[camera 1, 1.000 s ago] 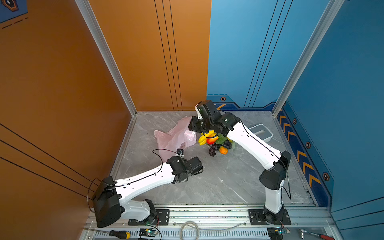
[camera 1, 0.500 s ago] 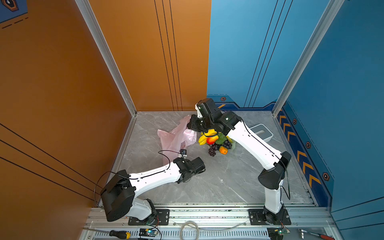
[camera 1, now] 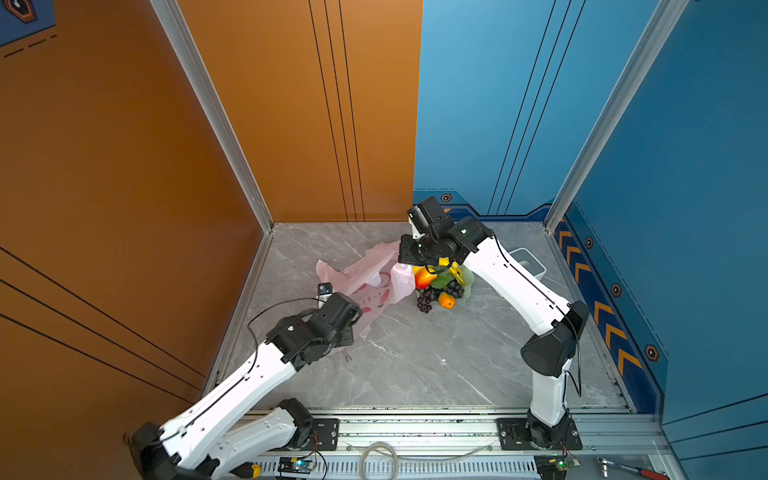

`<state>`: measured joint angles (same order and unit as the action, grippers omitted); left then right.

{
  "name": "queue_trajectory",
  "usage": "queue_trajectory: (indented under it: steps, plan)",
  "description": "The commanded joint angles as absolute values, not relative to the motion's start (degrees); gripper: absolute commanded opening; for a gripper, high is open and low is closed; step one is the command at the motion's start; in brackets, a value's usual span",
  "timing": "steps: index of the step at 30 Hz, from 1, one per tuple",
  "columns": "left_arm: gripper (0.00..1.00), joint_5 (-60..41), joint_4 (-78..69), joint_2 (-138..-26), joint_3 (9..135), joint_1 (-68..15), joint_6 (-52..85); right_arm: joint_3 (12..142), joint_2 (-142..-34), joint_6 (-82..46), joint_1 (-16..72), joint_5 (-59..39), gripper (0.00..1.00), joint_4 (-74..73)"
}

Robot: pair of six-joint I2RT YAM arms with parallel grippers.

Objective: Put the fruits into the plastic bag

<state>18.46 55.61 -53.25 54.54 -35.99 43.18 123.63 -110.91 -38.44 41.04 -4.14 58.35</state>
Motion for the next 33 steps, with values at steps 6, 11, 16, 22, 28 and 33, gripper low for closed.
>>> queue_trajectory:
  steps: [6, 11, 16, 22, 28, 33]
  plan:
    - [0.00, 2.58, 63.75, -52.10, 64.69, -24.76, 37.21, 125.84, -106.71, -34.29, 40.93, -3.65, 0.00, 60.73]
    - [0.00, 3.61, 65.65, -54.90, 68.99, -22.88, 36.02, 125.91, -106.85, -34.04, 41.79, -4.40, 0.00, 61.08]
    - [0.00, 4.27, 65.45, -63.95, 74.01, -17.80, 35.10, 129.25, -112.81, -32.84, 41.42, -4.16, 0.00, 59.15]
    - [0.00, 6.66, 63.19, -79.54, 101.33, -16.27, 28.95, 161.14, -128.24, -31.88, 40.99, -5.63, 0.00, 54.47]
    - [0.00, 21.37, 61.85, -82.79, 124.37, -30.90, 15.33, 144.47, -110.83, -14.91, 45.89, -0.49, 0.00, 27.45]
    - [0.00, 39.28, 46.18, -72.26, 111.77, -49.87, 2.35, 126.14, -98.74, -6.28, 48.99, 5.78, 0.00, 14.14]
